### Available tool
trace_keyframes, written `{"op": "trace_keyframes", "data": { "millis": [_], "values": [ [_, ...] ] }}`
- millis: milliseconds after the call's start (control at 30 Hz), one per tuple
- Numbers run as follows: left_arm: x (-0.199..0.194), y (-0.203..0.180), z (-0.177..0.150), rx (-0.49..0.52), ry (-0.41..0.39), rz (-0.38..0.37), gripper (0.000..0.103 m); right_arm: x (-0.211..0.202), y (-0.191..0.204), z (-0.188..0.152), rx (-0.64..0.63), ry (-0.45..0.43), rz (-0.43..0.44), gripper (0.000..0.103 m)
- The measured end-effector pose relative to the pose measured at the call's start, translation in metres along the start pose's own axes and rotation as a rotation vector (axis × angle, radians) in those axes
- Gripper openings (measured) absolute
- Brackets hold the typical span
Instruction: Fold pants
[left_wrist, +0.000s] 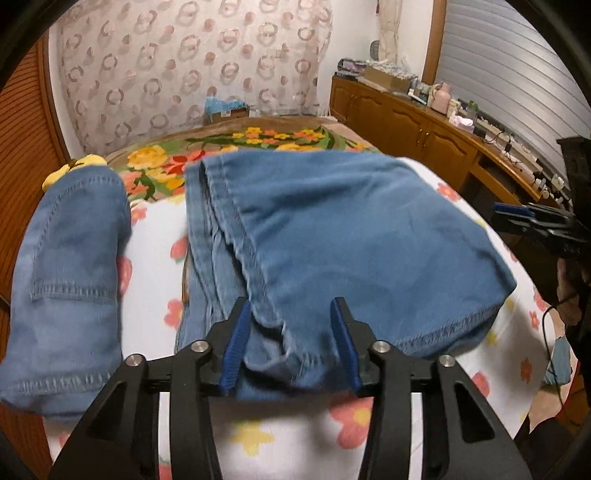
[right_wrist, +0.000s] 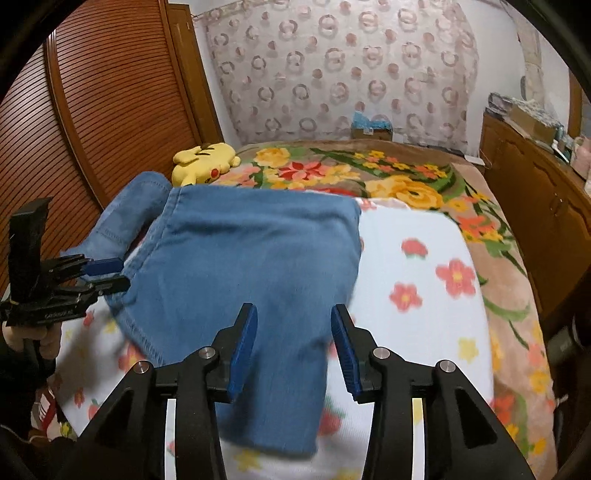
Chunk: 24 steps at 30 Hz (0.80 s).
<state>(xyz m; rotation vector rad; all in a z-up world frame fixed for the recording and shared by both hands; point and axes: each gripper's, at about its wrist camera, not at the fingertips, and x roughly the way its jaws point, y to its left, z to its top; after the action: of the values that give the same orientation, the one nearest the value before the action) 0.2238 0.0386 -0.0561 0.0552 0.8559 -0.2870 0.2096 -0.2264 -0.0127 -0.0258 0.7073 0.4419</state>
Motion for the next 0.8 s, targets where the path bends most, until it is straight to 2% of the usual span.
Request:
{"op": "trace_keyframes", "data": {
  "millis": [167,300,600,700,767,800],
  "values": [
    [0.005,0.006,-0.012,-0.007,0.031,0.007,0.015,-0.002,0.001,-0.015,0.030,0.026,-0.001,0.044],
    [0.002,0.015,-0.018,-0.031,0.027,0.013,0.011,-0.001,-0.002,-0.018,0.051,0.039,-0.002,0.045],
    [-0.016,0.004,-0.016,-0.018,-0.013,0.034,0.012,0.002,0.000,-0.023,0.088,0.063,0.021,0.050],
    [-0.021,0.001,-0.015,-0.022,-0.029,0.022,0.018,0.005,0.002,-0.023,0.097,0.066,0.022,0.050],
    [-0.023,-0.001,-0.013,-0.025,-0.035,0.010,0.035,0.007,0.002,-0.023,0.099,0.069,0.020,0.051],
    [-0.023,-0.003,-0.013,-0.021,-0.038,0.005,0.040,0.008,0.001,-0.023,0.101,0.071,0.019,0.051]
  ]
}}
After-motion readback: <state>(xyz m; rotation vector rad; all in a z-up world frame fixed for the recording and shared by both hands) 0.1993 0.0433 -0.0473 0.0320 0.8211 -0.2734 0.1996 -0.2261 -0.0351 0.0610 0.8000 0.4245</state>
